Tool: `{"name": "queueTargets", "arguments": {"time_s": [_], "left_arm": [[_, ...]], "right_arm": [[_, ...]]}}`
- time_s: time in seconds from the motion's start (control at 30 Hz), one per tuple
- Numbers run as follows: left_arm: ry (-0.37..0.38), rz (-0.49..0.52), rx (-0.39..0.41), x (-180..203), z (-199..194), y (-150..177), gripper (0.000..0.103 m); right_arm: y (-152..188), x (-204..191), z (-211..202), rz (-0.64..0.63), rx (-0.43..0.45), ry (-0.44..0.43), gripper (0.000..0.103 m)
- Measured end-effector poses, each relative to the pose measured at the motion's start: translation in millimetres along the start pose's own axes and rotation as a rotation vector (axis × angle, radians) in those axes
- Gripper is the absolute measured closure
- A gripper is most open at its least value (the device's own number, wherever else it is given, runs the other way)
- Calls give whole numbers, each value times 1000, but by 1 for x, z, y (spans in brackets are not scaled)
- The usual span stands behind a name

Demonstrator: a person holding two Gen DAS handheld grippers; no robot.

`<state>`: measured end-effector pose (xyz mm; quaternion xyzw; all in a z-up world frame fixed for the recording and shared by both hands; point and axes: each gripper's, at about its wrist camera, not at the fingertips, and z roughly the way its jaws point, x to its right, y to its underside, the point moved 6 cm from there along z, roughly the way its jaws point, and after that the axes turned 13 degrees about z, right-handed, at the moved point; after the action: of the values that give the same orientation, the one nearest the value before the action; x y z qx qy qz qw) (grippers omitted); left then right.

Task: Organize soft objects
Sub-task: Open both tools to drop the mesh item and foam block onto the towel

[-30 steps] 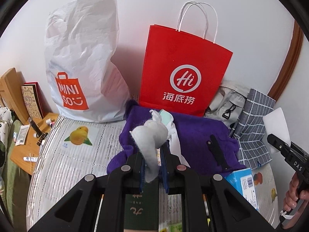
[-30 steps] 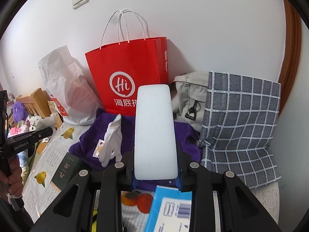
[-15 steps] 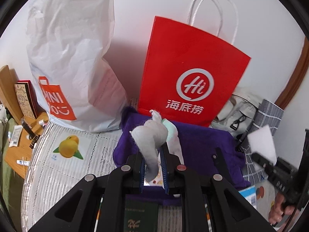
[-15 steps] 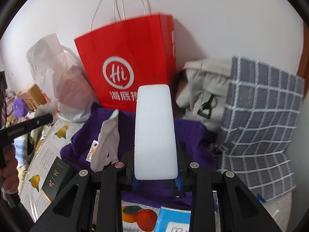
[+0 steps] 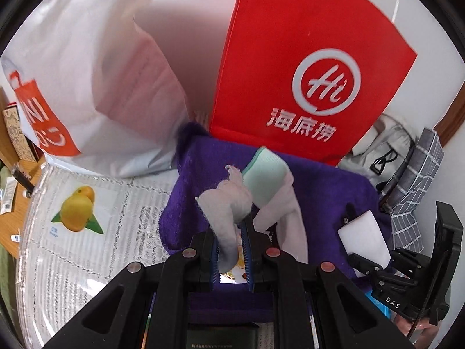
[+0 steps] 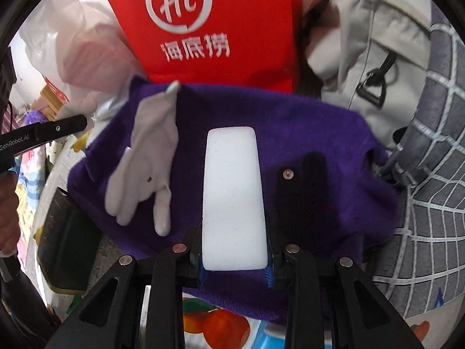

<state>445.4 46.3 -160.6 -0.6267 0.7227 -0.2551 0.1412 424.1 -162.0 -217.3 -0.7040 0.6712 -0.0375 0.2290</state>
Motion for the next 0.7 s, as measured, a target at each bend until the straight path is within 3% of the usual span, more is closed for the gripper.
{"name": "queueTargets", "arguments": {"time_s": [0.13, 0.3, 0.6, 0.7], "left_arm": [[37, -12, -27, 2, 17, 4, 89], [24, -7, -75, 6, 40, 13, 89], [30, -11, -88, 8, 46, 15, 88], [21, -6, -82, 8, 44, 15, 88]], "right_arm": [[4, 5, 7, -4, -8, 33, 74], [9, 7, 21, 8, -57, 19, 74], [10, 9, 23, 7, -56, 29, 73], [9, 8, 23, -1, -55, 35, 63]]}}
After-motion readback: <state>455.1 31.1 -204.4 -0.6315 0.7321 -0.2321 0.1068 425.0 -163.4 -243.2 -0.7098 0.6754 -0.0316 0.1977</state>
